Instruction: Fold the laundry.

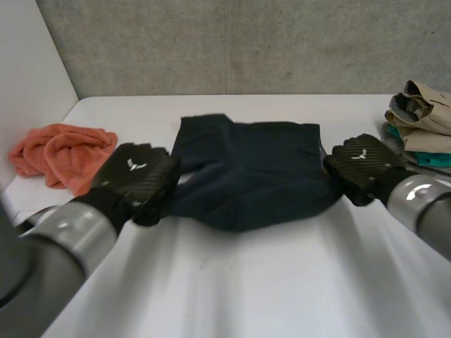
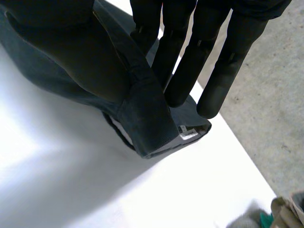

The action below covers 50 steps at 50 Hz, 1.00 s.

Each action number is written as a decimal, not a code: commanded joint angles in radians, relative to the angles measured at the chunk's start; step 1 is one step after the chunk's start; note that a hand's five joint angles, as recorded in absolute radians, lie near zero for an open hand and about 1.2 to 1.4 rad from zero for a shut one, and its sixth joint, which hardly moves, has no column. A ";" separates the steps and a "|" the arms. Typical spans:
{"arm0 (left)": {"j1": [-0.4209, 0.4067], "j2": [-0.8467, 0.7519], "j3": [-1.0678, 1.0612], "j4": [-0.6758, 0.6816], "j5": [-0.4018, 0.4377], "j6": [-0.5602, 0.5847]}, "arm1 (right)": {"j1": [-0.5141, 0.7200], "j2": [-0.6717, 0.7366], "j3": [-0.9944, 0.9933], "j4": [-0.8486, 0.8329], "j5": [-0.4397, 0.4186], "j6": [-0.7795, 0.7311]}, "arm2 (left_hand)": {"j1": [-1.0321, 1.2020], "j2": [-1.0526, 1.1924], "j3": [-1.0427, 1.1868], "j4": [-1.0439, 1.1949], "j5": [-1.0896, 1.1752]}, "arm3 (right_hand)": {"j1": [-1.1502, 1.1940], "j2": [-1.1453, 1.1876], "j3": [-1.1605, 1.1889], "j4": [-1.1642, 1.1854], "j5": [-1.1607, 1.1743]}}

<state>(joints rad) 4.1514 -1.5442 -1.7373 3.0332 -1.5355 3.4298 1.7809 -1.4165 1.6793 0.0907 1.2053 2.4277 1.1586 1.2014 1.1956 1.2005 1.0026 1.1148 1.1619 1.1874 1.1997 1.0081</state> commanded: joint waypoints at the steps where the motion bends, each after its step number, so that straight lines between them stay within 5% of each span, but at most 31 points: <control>1: -0.007 0.226 -0.014 -0.383 0.015 0.002 | -0.080 -0.246 0.022 0.331 -0.016 -0.103 | 0.238 0.195 0.201 0.196 0.219 | 0.281 0.234 0.209 0.197 0.214; 6: -0.014 0.250 -0.045 -0.378 0.015 0.000 | -0.121 -0.288 0.071 0.379 -0.029 -0.226 | 0.238 0.195 0.201 0.196 0.219 | 0.281 0.234 0.209 0.197 0.214; 11: -0.016 0.164 -0.065 -0.217 0.012 0.003 | -0.118 -0.265 0.112 0.334 -0.055 -0.237 | 0.238 0.195 0.201 0.196 0.219 | 0.281 0.234 0.209 0.197 0.214; 24: -0.002 -0.336 0.218 0.188 -0.002 0.129 | -0.049 0.137 -0.108 0.012 0.022 -0.024 | 0.238 0.195 0.201 0.196 0.219 | 0.281 0.234 0.209 0.197 0.214; 34: 0.050 -0.704 0.582 0.308 -0.047 0.193 | 0.069 0.416 -0.364 -0.190 0.177 -0.003 | 0.238 0.195 0.201 0.196 0.219 | 0.281 0.234 0.209 0.197 0.214; 47: 0.101 -1.005 0.904 0.447 -0.057 0.275 | 0.103 0.682 -0.565 -0.440 0.195 -0.006 | 0.238 0.195 0.201 0.196 0.219 | 0.277 0.230 0.204 0.192 0.209; 49: 0.098 -1.013 0.906 0.473 -0.055 0.276 | 0.109 0.706 -0.581 -0.460 0.206 -0.006 | 0.238 0.195 0.201 0.196 0.219 | -0.339 -0.386 -0.412 -0.424 -0.407; 50: 0.096 -1.013 0.906 0.483 -0.055 0.275 | 0.115 0.725 -0.596 -0.468 0.221 -0.007 | 0.026 -0.017 -0.011 -0.016 0.007 | -0.840 -0.887 -0.912 -0.925 -0.908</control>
<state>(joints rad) 4.2536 -2.5144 -0.8565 3.4295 -1.5977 3.7038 1.8794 -0.7759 1.1382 -0.3001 1.4029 2.4221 1.1587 1.2014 1.1957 1.2006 1.0043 1.1148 1.1619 1.1874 1.1997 1.0081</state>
